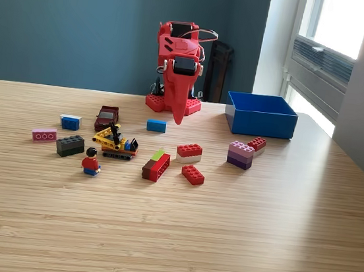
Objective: Grasp a lego block and put it in the bin.
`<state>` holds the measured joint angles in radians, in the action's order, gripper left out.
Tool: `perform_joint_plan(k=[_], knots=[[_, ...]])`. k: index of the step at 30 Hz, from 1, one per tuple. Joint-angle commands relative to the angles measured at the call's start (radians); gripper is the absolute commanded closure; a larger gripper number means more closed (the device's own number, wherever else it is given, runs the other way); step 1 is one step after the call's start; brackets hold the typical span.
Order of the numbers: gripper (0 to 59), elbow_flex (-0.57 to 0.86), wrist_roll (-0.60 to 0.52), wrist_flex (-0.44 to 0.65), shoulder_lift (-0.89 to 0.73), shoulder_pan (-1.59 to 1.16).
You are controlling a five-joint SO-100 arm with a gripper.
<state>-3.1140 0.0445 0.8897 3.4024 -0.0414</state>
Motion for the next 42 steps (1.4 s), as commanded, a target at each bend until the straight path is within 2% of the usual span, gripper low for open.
perform_joint_plan(k=[1, 24, 32, 37, 42], knots=[[58.5, -0.005, 0.002, -0.014, 0.051, -0.009], [58.5, -0.005, 0.002, -0.014, 0.051, -0.009], [58.5, 0.044, -0.055, -0.014, 0.044, -0.048], [58.4, 0.164, -0.061, -0.011, -0.101, -0.058], [51.7, 0.350, -0.133, -0.008, -0.379, -0.071]])
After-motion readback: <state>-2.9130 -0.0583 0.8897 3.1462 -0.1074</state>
